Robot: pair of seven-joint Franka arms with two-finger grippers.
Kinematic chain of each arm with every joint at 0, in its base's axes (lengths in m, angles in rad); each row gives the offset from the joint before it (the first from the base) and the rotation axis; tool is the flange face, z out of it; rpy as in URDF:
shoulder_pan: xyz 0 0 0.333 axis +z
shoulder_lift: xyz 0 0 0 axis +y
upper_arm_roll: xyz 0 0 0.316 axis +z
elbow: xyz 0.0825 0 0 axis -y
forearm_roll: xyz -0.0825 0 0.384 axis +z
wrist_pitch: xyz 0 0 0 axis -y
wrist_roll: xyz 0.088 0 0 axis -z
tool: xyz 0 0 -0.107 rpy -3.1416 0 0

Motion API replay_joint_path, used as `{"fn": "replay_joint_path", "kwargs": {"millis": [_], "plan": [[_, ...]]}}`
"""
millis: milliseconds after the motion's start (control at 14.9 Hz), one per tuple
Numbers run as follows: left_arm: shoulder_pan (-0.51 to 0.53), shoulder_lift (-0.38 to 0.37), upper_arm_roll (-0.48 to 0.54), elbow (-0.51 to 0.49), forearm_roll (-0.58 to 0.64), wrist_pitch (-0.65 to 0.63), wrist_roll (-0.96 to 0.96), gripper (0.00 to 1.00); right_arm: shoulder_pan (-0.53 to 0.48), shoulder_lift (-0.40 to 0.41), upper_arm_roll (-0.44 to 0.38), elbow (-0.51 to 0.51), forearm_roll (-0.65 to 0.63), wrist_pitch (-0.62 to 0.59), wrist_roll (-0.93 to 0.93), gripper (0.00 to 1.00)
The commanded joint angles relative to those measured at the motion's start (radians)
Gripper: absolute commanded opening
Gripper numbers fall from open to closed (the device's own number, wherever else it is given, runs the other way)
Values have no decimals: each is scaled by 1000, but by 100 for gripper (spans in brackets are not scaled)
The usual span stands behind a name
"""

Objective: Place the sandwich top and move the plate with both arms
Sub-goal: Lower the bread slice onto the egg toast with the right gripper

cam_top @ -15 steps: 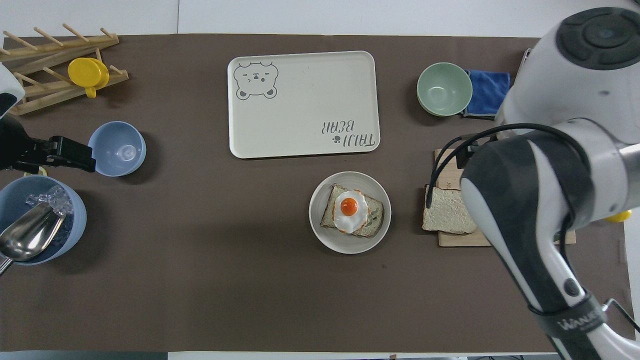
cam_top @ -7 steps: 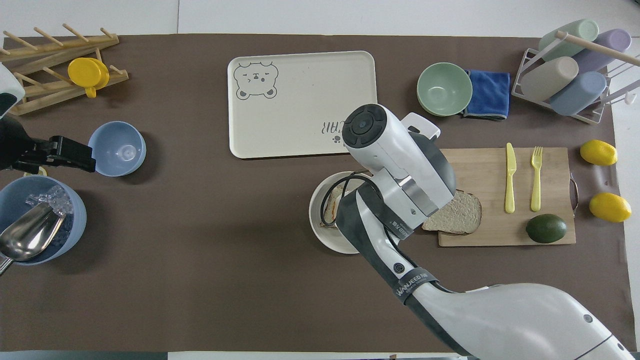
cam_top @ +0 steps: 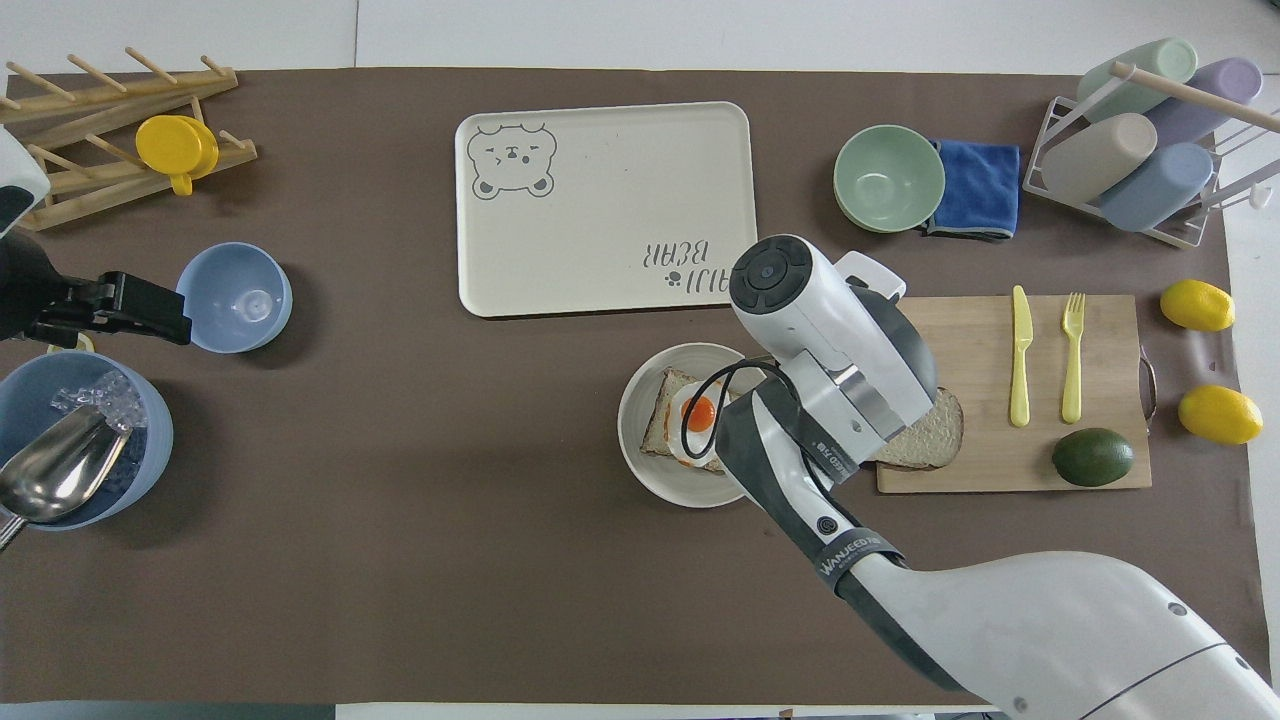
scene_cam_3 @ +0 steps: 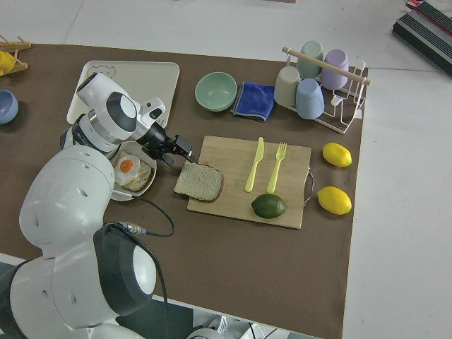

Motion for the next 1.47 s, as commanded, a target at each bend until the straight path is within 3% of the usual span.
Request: {"fn": "replay_joint_path", "kwargs": {"millis": [0, 268, 871, 938, 1138, 1272, 1339, 1406], "plan": [[5, -25, -2, -30, 15, 22, 0, 100, -25, -40, 9, -58, 12, 37, 25, 93], [5, -29, -2, -27, 15, 14, 0, 100, -40, -60, 9, -113, 12, 62, 28, 87], [5, -31, -2, -29, 15, 17, 2, 100, -43, -69, 9, -150, 50, 79, 40, 87], [5, -31, -2, -29, 15, 17, 2, 100, -43, -70, 9, -156, 50, 79, 42, 83], [5, -31, -2, -29, 15, 17, 0, 100, -42, -76, 9, -167, 50, 74, 40, 46], [5, -31, -2, -29, 15, 17, 2, 100, -34, -78, 9, -167, 50, 60, 38, 12], [5, -31, -2, -29, 15, 17, 0, 100, -29, -76, 11, -157, 50, 47, 37, 0], [5, -31, -2, -29, 15, 16, 2, 100, -26, -75, 11, -142, 50, 22, 38, 0]]}}
